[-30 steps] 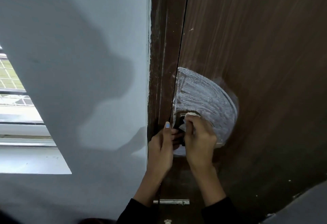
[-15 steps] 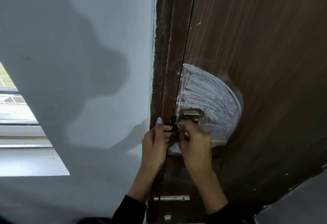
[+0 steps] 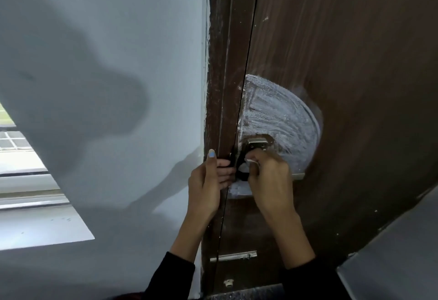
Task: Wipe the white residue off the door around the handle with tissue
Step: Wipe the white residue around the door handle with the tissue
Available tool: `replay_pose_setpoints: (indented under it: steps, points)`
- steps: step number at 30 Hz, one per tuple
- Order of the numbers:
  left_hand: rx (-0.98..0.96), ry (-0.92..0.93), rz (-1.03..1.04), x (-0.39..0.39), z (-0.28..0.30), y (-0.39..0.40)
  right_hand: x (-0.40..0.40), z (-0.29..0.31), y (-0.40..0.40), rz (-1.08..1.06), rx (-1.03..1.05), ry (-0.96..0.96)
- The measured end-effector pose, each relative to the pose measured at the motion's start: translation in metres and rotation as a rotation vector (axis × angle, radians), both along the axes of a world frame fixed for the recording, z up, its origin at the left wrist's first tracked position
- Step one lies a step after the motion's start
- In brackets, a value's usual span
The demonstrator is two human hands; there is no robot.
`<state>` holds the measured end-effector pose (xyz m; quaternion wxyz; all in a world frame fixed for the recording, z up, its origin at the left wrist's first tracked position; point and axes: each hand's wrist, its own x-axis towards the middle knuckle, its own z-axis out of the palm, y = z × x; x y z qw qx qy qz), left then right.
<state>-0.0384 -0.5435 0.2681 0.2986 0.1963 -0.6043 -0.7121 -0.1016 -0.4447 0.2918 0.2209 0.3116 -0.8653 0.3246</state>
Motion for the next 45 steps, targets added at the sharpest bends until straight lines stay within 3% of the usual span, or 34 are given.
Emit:
replay_pose_setpoints:
  steps: [5, 10, 12, 15, 17, 20, 24, 33, 37, 45]
  points:
    - [-0.007, -0.013, -0.011, 0.008, -0.004, -0.001, 0.016, -0.008, 0.010, -0.023, 0.093, 0.045]
    - [-0.030, -0.026, 0.007, 0.018, -0.006, -0.003, 0.024, -0.035, 0.026, -0.112, -0.108, -0.064]
    - [-0.026, -0.025, 0.016, 0.022, -0.006, -0.002, 0.027, -0.055, 0.025, -0.117, -0.308, -0.261]
    - [-0.027, -0.022, 0.031, 0.025, -0.005, -0.001, 0.031, -0.077, 0.016, -0.155, -0.891, -0.705]
    - [-0.025, -0.027, 0.046, 0.027, -0.005, 0.000, 0.029, -0.081, 0.008, -0.176, -1.090, -0.717]
    - [-0.028, -0.032, 0.052, 0.029, -0.004, 0.001, 0.031, -0.081, -0.004, -0.117, -0.958, -0.412]
    - [-0.060, -0.024, 0.048, 0.031, -0.002, 0.001, 0.037, -0.103, -0.011, -0.028, -0.478, -0.072]
    - [-0.099, -0.043, 0.053, 0.039, -0.006, -0.003, 0.023, -0.131, -0.018, 0.071, 0.003, 0.060]
    - [-0.109, -0.053, 0.038, 0.038, -0.006, -0.004, 0.018, -0.130, -0.022, 0.035, 0.089, 0.059]
    - [-0.083, -0.035, -0.020, 0.030, -0.011, -0.003, 0.028, -0.113, -0.041, -0.050, -0.084, 0.076]
